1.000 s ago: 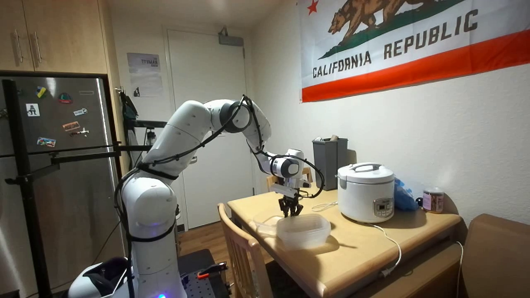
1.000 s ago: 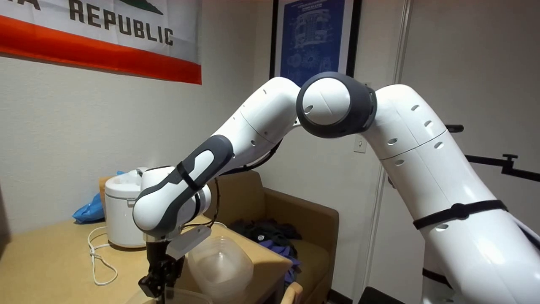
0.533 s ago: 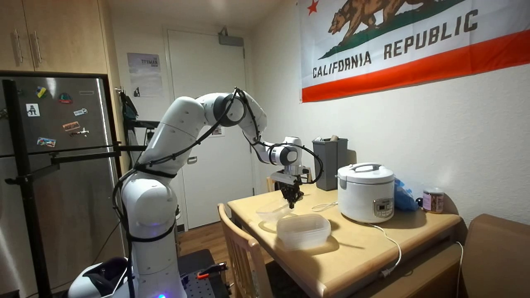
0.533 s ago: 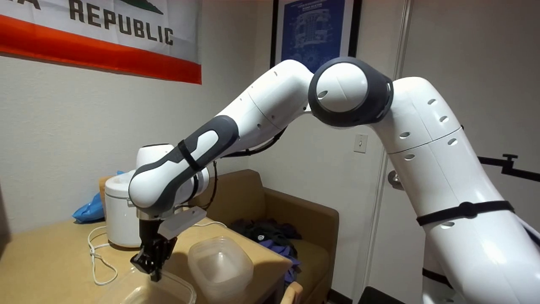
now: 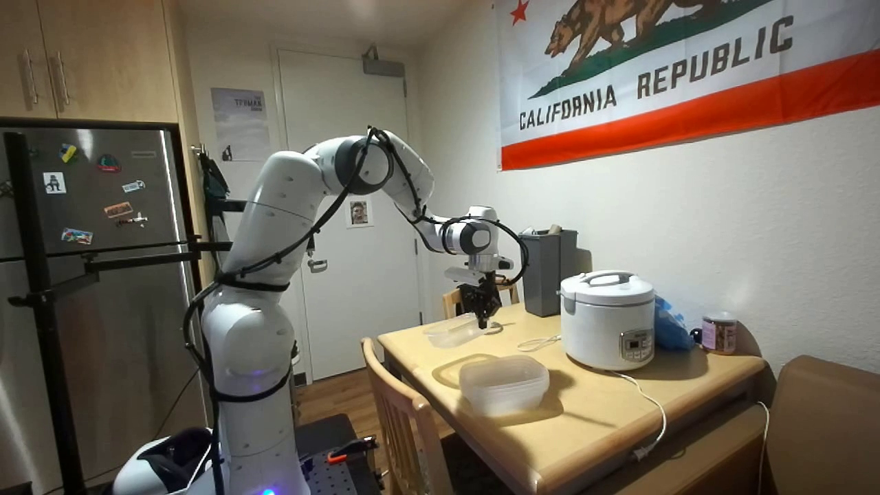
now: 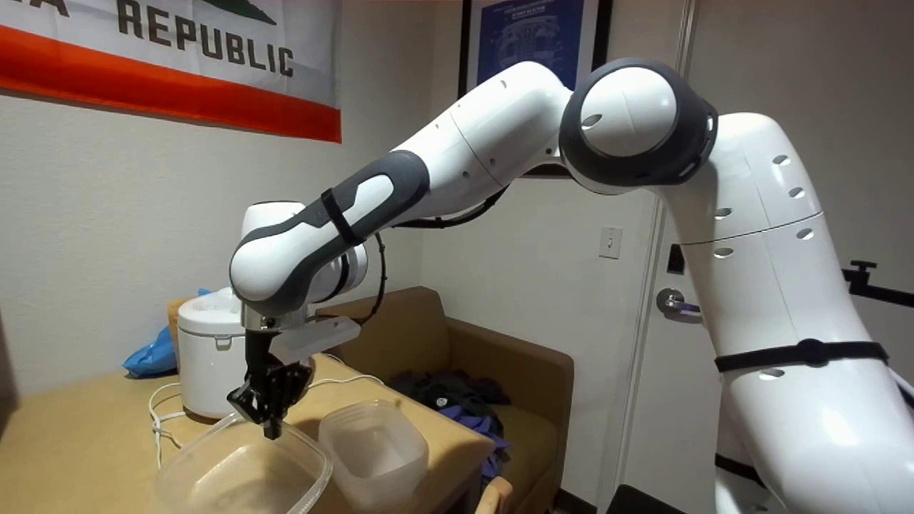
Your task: Put the solo bowl on the stack of bowls
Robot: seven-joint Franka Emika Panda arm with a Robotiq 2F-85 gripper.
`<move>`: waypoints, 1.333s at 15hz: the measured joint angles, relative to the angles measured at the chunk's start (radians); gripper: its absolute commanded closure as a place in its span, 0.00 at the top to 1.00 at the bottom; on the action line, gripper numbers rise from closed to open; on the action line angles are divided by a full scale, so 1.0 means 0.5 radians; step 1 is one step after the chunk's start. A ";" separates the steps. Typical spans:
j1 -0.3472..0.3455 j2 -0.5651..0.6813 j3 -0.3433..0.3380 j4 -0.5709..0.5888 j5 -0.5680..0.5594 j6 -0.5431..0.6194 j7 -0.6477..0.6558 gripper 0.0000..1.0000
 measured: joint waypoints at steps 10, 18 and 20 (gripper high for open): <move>-0.205 -0.458 -0.106 -0.566 0.296 0.019 0.168 0.01; -0.222 -0.480 -0.121 -0.637 0.337 0.051 0.158 0.01; -0.222 -0.473 -0.121 -0.632 0.337 0.051 0.158 0.01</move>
